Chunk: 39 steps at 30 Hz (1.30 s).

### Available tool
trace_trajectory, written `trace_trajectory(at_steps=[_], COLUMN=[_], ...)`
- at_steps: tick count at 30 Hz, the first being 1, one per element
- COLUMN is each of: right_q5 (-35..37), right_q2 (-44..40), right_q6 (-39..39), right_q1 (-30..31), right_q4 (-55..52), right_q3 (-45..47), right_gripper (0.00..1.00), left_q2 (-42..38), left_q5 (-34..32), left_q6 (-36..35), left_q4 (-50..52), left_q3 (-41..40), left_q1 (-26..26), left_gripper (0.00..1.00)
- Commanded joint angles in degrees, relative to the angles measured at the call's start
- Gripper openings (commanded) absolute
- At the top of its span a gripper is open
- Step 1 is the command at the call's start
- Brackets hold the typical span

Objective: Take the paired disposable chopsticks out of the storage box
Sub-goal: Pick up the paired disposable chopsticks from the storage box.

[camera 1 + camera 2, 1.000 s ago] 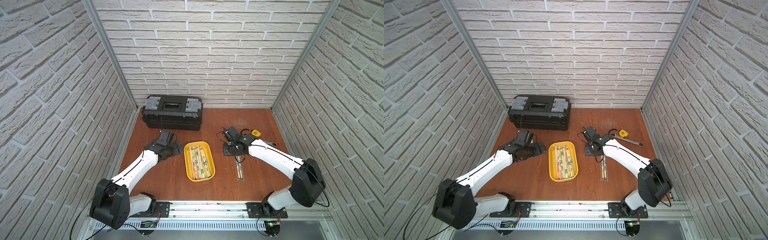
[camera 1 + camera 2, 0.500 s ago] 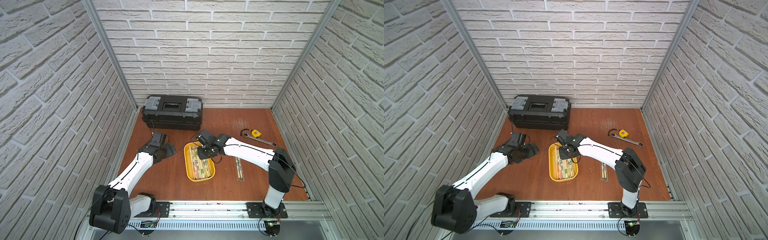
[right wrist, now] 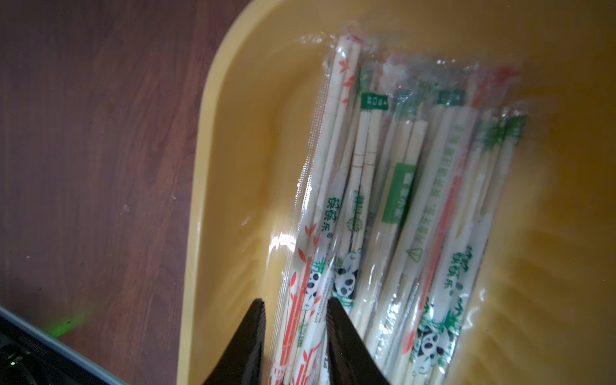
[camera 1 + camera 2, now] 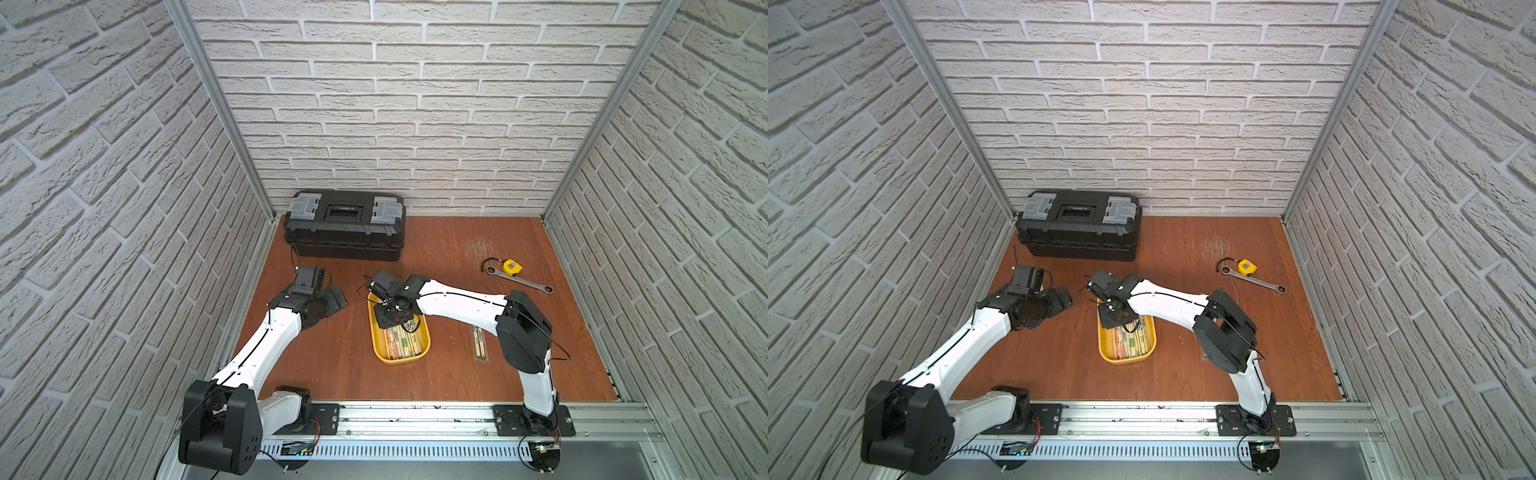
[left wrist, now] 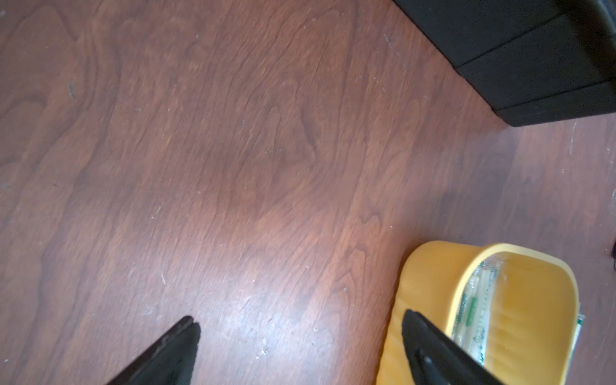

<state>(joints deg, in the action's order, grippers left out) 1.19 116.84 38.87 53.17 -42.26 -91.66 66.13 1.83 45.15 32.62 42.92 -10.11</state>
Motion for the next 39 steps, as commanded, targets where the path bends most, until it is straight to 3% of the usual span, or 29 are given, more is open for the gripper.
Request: trace_trajectory(at_steps=[1,20,31,39], right_q5=[0.1,-0.4,-0.5,0.5], right_q2=[1.3,7.6,5.2,-0.1], right_q6=[0.7,0.2,0.1,0.4], right_q1=[0.4,0.4,0.4,0.1], right_q4=[-0.1,-1.3,-1.8,-2.7], right_q3=[-1.8,-6.2,-6.1,-5.6], right_gripper=[0.32,0.28,0.12,0.07], left_q2=[-0.8,-0.6,-0.4,-0.5], left_q5=[0.8,1.8,2.5,3.1], left_q6=[-0.4,-0.9,-0.9,-1.2], left_q4=[-0.4,-1.7,-2.2,-2.0], left_q3=[-0.6,-1.3,-1.3,-0.8], left_q1=[0.6,1.0,1.1,1.0], left_gripper=[0.98,0.98,0.98,0.98])
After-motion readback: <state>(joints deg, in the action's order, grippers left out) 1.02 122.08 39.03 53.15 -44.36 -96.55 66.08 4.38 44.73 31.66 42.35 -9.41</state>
